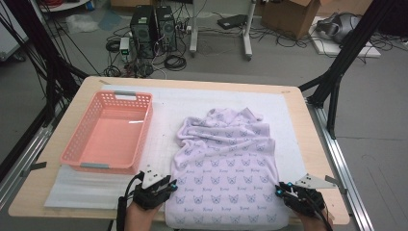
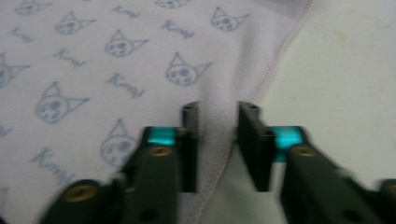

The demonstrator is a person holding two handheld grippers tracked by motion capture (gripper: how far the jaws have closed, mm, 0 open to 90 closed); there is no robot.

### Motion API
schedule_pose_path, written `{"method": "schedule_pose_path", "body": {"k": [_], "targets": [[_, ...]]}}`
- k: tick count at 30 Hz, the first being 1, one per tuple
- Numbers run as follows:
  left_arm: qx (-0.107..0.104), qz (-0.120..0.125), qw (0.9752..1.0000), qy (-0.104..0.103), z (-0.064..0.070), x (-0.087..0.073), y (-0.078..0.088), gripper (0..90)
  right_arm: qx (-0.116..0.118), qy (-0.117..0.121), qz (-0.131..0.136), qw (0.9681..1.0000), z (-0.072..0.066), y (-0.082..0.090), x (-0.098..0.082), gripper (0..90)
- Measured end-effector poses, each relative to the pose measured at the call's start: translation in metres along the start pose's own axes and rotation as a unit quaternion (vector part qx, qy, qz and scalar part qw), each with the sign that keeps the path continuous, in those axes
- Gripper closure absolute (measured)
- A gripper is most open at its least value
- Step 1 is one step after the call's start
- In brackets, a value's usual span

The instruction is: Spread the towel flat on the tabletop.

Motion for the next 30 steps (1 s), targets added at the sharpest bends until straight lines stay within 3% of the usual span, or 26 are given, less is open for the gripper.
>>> {"method": "schedule_pose_path", "body": {"k": [3,7,10,13,14,16,21,26,27,28,30], "targets": [[0.001,-0.005,1.0,0.009,0.0,-0.005,0.009,86.4,0.009,0.006,-0.003,0.9999,-0.004,0.004,-0.002,86.1],[-0.016,-0.009,0.9995,0.027,0.0,-0.016,0.023,86.4,0.035,-0.003,0.002,0.9994,-0.009,0.016,-0.011,86.3],[-0.03,-0.015,0.9993,0.017,0.006,-0.025,0.032,86.2,0.05,0.007,-0.004,0.9987,-0.015,0.026,-0.018,86.4],[-0.043,-0.003,0.999,0.008,0.011,-0.027,0.038,82.6,0.055,0.01,-0.009,0.9984,-0.02,0.033,-0.021,84.9],[-0.042,0.004,0.9991,0.004,0.011,-0.025,0.038,80.3,0.05,0.008,-0.006,0.9987,-0.02,0.034,-0.02,82.1],[-0.045,0.019,0.9987,0.015,0.012,-0.019,0.034,70.3,0.039,-0.004,0.003,0.9992,-0.018,0.033,-0.016,67.0],[-0.029,0.039,0.9985,0.024,0.005,-0.001,0.018,54.8,-0.002,-0.015,0.015,0.9998,-0.007,0.021,-0.001,64.1],[-0.021,0.017,0.9979,0.06,-0.003,0.009,-0.004,51.5,-0.035,-0.015,-0.001,0.9993,0.004,0.002,0.007,63.0],[-0.015,0.002,0.9982,0.058,-0.003,0.008,-0.008,51.8,-0.035,-0.017,-0.004,0.9992,0.005,-0.001,0.007,63.6],[-0.014,0.004,0.9986,0.051,-0.001,0.008,-0.008,52.3,-0.035,-0.016,-0.011,0.9992,0.006,-0.004,0.007,65.6],[-0.006,0.0,0.9995,0.032,0.003,0.005,-0.007,63.7,-0.029,-0.017,-0.01,0.9994,0.004,-0.006,0.005,75.7]]}}
Point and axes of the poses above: each handheld gripper's, and its own axes: y roughly backward along the jaws, x roughly out of its top, z roughly to its right, the point moved 6 cm from there along -y, roughly forward along the jaws, and after that the axes turned 15 degrees about y, right-handed, at the moved point
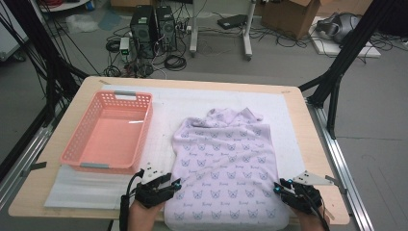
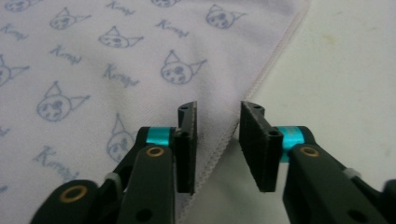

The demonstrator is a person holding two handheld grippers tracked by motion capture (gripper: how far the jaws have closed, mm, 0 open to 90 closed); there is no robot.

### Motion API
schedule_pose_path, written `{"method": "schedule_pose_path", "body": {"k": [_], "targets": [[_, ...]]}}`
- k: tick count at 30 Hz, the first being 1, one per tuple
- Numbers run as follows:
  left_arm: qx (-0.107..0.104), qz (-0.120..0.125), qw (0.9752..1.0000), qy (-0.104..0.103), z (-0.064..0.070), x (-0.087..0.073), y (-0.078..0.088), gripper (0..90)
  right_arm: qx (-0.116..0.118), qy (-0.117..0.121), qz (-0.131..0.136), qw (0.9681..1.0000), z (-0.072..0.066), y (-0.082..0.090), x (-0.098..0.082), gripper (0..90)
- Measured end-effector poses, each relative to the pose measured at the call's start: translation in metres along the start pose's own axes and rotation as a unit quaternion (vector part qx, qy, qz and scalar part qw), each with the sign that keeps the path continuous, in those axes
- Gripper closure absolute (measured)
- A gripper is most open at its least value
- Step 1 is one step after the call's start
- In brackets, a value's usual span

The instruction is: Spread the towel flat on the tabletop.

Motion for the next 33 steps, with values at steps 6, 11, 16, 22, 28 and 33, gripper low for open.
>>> {"method": "schedule_pose_path", "body": {"k": [6,11,16,22,28,33], "targets": [[0.002,-0.014,0.9999,-0.002,0.003,-0.013,0.018,86.5,0.042,0.002,0.002,0.9991,-0.007,0.014,-0.009,87.5],[-0.011,-0.017,0.9998,0.008,0.002,-0.027,0.038,86.4,0.073,-0.005,0.007,0.9973,-0.012,0.04,-0.027,87.5],[-0.021,0.022,0.9995,0.01,0.004,-0.018,0.037,61.2,0.078,-0.012,0.014,0.9967,-0.014,0.045,-0.031,73.5],[-0.001,0.029,0.9989,0.036,-0.009,-0.002,0.021,51.8,0.031,-0.015,0.019,0.9992,-0.007,0.032,-0.016,66.7],[0.002,0.004,0.9999,0.012,-0.005,0.001,0.002,56.3,0.008,-0.02,0.001,0.9998,-0.003,0.01,-0.009,74.3],[0.006,-0.009,0.9999,-0.011,-0.001,-0.007,0.012,86.9,0.034,-0.01,-0.001,0.9994,-0.008,0.016,-0.011,87.3]]}}
Point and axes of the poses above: each handheld gripper's, and its own axes: y roughly backward along the jaws, x roughly out of its top, z roughly to its right, the point moved 6 cm from there along -y, roughly forward along the jaws, and after that the axes turned 15 degrees about y, right-handed, at the moved point
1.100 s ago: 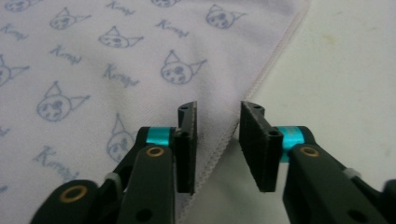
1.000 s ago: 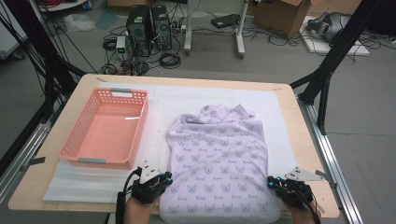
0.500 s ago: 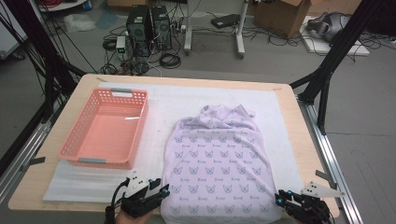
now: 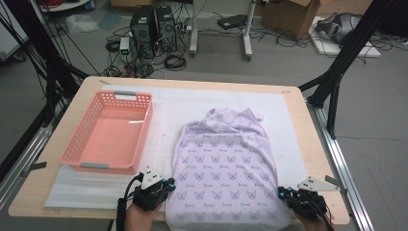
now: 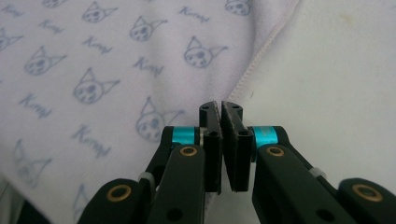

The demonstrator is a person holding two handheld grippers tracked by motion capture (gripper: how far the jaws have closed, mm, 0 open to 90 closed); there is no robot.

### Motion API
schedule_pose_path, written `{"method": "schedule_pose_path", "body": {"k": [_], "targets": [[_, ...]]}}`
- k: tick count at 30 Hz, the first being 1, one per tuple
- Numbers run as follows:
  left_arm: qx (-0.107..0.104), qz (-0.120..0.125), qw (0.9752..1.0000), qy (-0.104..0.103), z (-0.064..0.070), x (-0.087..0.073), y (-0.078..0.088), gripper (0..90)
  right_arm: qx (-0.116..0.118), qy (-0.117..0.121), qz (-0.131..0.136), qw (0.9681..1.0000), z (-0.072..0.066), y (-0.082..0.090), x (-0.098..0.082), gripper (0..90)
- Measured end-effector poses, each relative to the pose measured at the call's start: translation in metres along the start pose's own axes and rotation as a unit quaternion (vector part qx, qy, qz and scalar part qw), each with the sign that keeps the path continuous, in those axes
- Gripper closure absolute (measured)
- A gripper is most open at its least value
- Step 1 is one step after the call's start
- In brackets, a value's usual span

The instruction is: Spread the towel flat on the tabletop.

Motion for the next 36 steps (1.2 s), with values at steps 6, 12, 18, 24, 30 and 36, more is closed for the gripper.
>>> {"method": "schedule_pose_path", "body": {"k": [6,12,18,24,30,36], "targets": [[-0.024,-0.007,0.9997,0.006,0.0,-0.02,0.026,86.3,0.023,0.005,-0.008,0.9997,-0.015,0.028,-0.021,87.9],[-0.044,0.036,0.9982,0.018,0.004,-0.01,0.029,58.9,0.021,0.006,0.011,0.9997,-0.015,0.032,-0.016,77.9],[-0.041,0.049,0.9979,0.016,-0.002,0.001,0.024,52.9,0.008,0.005,0.028,0.9996,-0.007,0.02,-0.002,74.9],[-0.044,0.059,0.997,0.022,-0.011,0.016,0.015,50.3,-0.002,0.005,0.032,0.9995,0.001,0.012,0.007,72.8],[-0.055,0.054,0.9969,0.015,-0.014,0.033,-0.002,48.9,-0.026,-0.011,0.038,0.9989,0.018,0.003,0.014,67.5],[-0.065,0.047,0.9967,0.014,-0.021,0.051,-0.021,46.5,-0.043,-0.021,0.03,0.9984,0.039,-0.014,0.021,62.3]]}}
Point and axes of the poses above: each handheld gripper's, and its own axes: y roughly backward along the jaws, x roughly out of its top, z roughly to its right, the point moved 6 cm from there along -y, roughly forward along the jaws, and after that the axes turned 15 degrees about y, right-handed, at the moved point
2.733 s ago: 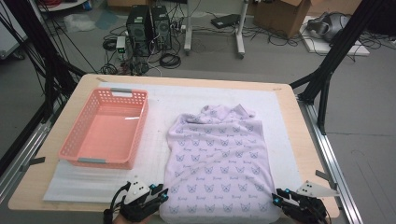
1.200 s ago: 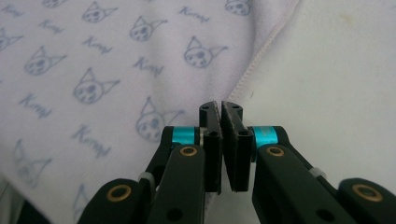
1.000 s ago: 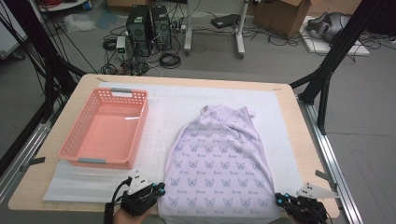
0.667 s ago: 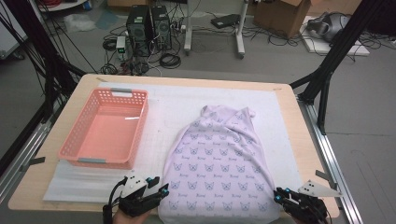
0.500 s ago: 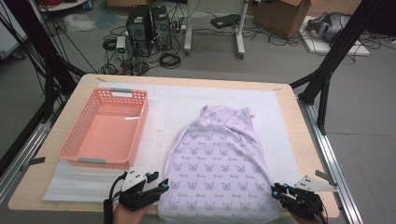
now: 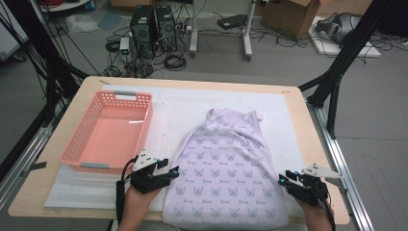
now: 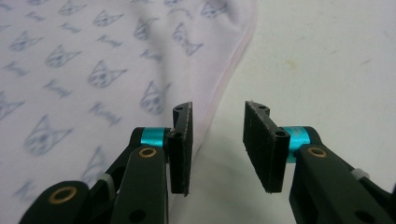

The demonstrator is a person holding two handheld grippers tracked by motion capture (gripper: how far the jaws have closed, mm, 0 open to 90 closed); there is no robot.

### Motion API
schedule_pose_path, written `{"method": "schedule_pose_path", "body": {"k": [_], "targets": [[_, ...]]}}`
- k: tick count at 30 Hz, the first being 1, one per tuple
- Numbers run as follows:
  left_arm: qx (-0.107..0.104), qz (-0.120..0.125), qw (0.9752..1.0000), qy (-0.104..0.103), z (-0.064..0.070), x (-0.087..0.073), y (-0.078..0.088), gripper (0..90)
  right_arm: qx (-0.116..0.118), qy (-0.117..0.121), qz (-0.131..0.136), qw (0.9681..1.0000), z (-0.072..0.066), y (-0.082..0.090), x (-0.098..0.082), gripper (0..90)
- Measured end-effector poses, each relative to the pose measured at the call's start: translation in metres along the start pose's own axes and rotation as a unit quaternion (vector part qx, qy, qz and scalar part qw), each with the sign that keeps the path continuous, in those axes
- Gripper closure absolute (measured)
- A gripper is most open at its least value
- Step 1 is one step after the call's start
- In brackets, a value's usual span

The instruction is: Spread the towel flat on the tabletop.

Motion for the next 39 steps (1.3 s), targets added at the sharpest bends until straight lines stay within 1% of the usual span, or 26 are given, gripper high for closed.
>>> {"method": "schedule_pose_path", "body": {"k": [1,3,4,6,7,9,10,11,12,13,15,16,17,19,20,23,25,27,29,30,31,33,34,36,38,39], "targets": [[0.0,-0.001,1.0,0.004,-0.002,0.002,-0.003,46.2,-0.001,0.001,0.001,1.0,0.004,-0.004,0.002,62.0],[-0.008,-0.006,0.9999,0.007,-0.004,0.006,-0.007,46.1,-0.005,0.0,0.001,1.0,0.012,-0.013,0.008,62.4],[-0.008,-0.006,0.9999,0.007,-0.005,0.007,-0.009,46.1,-0.004,-0.005,0.002,1.0,0.017,-0.018,0.013,62.6],[-0.008,-0.009,0.9999,0.009,-0.007,0.009,-0.013,46.2,-0.008,-0.009,-0.001,0.9999,0.028,-0.032,0.024,64.0],[-0.008,-0.009,0.9999,0.009,-0.007,0.01,-0.014,46.2,-0.007,-0.007,-0.003,0.9999,0.033,-0.04,0.03,64.0],[-0.008,-0.01,0.9999,0.008,-0.009,0.01,-0.016,46.1,0.001,-0.003,-0.006,1.0,0.036,-0.058,0.044,64.0],[-0.006,-0.01,0.9999,0.011,-0.009,0.01,-0.016,46.1,0.005,-0.001,-0.01,0.9999,0.037,-0.066,0.049,63.6],[-0.007,-0.011,0.9999,0.01,-0.009,0.01,-0.016,46.1,0.006,0.0,-0.011,0.9999,0.037,-0.074,0.054,63.6],[-0.007,-0.01,0.9999,0.011,-0.009,0.011,-0.016,46.1,0.004,0.003,-0.015,0.9999,0.037,-0.081,0.058,65.0],[-0.006,-0.01,0.9999,0.011,-0.009,0.01,-0.016,46.1,0.007,0.005,-0.026,0.9996,0.036,-0.086,0.059,68.5],[-0.006,-0.012,0.9999,0.01,-0.009,0.01,-0.016,46.1,0.01,0.02,-0.041,0.9989,0.032,-0.093,0.058,81.8],[-0.007,-0.011,0.9999,0.011,-0.009,0.01,-0.016,46.1,0.011,0.027,-0.044,0.9986,0.03,-0.09,0.057,87.9],[-0.007,-0.011,0.9998,0.011,-0.009,0.01,-0.016,46.1,0.009,0.027,-0.05,0.9983,0.029,-0.086,0.056,88.2],[-0.008,-0.012,0.9998,0.011,-0.008,0.011,-0.016,46.1,0.007,0.035,-0.056,0.9978,0.028,-0.074,0.05,88.9],[-0.008,-0.012,0.9998,0.01,-0.008,0.011,-0.017,46.1,0.008,0.036,-0.053,0.9979,0.027,-0.068,0.046,89.0],[-0.01,-0.014,0.9998,0.009,-0.005,0.013,-0.019,46.1,0.005,0.031,-0.053,0.9981,0.026,-0.047,0.028,89.1],[-0.011,-0.014,0.9998,0.008,-0.003,0.016,-0.021,46.1,0.0,0.032,-0.059,0.9977,0.026,-0.035,0.017,89.1],[-0.01,-0.012,0.9999,0.005,-0.001,0.019,-0.023,46.1,-0.004,0.032,-0.068,0.9971,0.027,-0.024,0.01,90.0],[-0.011,-0.01,0.9999,0.005,0.001,0.023,-0.027,46.2,-0.03,0.044,-0.094,0.9942,0.032,-0.014,0.003,90.0],[-0.011,-0.007,0.9999,0.006,0.001,0.025,-0.029,46.3,-0.033,0.031,-0.1,0.9939,0.035,-0.009,-0.002,90.0],[-0.009,-0.009,0.9999,0.006,0.001,0.027,-0.032,46.4,-0.032,0.019,-0.095,0.9948,0.038,-0.005,-0.007,90.0],[-0.003,-0.011,0.9999,0.006,0.0,0.032,-0.039,46.7,-0.034,0.001,-0.074,0.9966,0.044,0.002,-0.01,89.6],[-0.005,-0.01,0.9999,0.009,0.0,0.034,-0.042,46.8,-0.03,-0.002,-0.059,0.9978,0.045,0.004,-0.009,89.4],[-0.004,0.001,1.0,0.008,-0.001,0.04,-0.049,47.6,-0.026,-0.004,-0.036,0.999,0.046,0.005,-0.003,87.9],[0.008,-0.012,0.9999,0.004,-0.003,0.043,-0.058,48.2,-0.013,-0.01,-0.014,0.9998,0.044,0.002,0.003,82.5],[0.014,-0.012,0.9998,0.003,-0.004,0.045,-0.063,47.8,-0.007,-0.01,-0.005,0.9999,0.042,-0.002,0.007,78.4]]}}
Point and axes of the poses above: each handheld gripper's, and its own axes: y roughly backward along the jaws, x roughly out of its top, z roughly to its right, the point moved 6 cm from there along -y, roughly forward along the jaws, and after that the axes turned 15 degrees about y, right-handed, at the moved point
